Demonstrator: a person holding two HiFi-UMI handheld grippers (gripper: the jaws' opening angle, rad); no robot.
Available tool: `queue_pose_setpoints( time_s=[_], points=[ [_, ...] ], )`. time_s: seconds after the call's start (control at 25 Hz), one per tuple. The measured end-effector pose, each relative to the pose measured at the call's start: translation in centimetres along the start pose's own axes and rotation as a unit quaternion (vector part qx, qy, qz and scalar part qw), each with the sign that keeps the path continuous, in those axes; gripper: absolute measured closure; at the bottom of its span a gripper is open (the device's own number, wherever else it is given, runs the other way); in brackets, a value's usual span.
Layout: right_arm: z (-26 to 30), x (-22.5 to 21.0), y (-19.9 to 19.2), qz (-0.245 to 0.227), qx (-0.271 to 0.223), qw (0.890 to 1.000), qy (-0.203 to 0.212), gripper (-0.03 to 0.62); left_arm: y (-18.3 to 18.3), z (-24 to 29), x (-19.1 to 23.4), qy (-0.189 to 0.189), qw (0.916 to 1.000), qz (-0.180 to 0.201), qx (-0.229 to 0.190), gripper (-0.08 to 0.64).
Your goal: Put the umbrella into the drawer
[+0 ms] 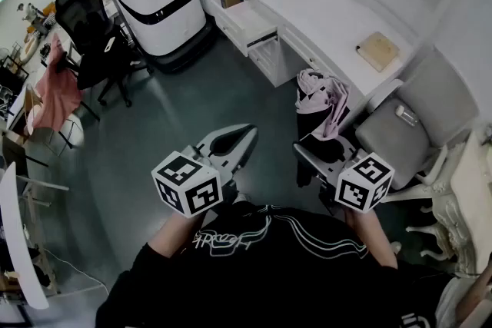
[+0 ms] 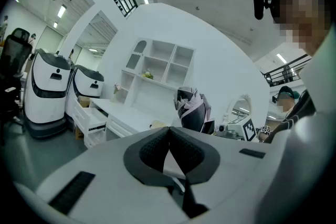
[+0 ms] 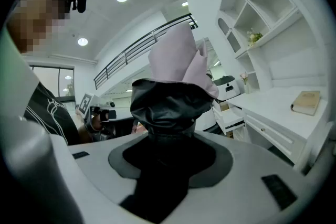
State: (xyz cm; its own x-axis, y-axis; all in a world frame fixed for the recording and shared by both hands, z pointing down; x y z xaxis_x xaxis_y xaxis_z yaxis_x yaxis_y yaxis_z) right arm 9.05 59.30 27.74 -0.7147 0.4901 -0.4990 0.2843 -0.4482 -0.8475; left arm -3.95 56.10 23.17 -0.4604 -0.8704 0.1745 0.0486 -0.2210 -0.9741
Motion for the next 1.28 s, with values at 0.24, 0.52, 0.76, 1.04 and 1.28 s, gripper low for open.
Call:
queue_pose_setpoints(
  time_s=[0.24,0.52,0.76,1.04,1.28],
  points=[
    [-0.3,0.8,0.2,-0.013,-0.007,1.000,0.009,0.393,-0.3,-0.9,-0.3,0.004,1.0000,-0.006,0.007,0.540],
    [1.9,-1.2,-0.5,-0.018,0.005,1.000,0.013,0.391,-1.9,0.5,2.5,0.005,0.9995,-0.030,0.009,0.540],
    [6.0,-3.4,0.2,-0.008,0.015,1.000,0.005,0.388,-2.0,1.9,6.9,-0.001,0.9991,-0.040,0.012,0.540],
    [15.8,-11.1,3.2,0.024,0.035,0.999,0.001,0.387,-2.2,7.8,18.3,0.006,0.9979,-0.058,0.027,0.538],
    [28.6,-22.2,8.6,0.060,0.055,0.997,-0.007,0.385,-1.6,16.9,33.7,0.013,0.9951,-0.077,0.060,0.540]
  ],
)
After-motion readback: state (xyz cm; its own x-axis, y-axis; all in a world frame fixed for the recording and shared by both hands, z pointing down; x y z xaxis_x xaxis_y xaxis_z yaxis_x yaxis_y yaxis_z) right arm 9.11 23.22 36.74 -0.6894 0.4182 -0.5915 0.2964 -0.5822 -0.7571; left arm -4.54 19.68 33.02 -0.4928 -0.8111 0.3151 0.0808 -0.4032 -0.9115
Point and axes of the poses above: the fingertips, and each gripper's own axes: z forward along the fingers, x to its left, y out of its top, the point moved 3 cm from there along -z, backward along the fingers, and after that the axes turned 10 degrees about z, right-handed, at the moved point
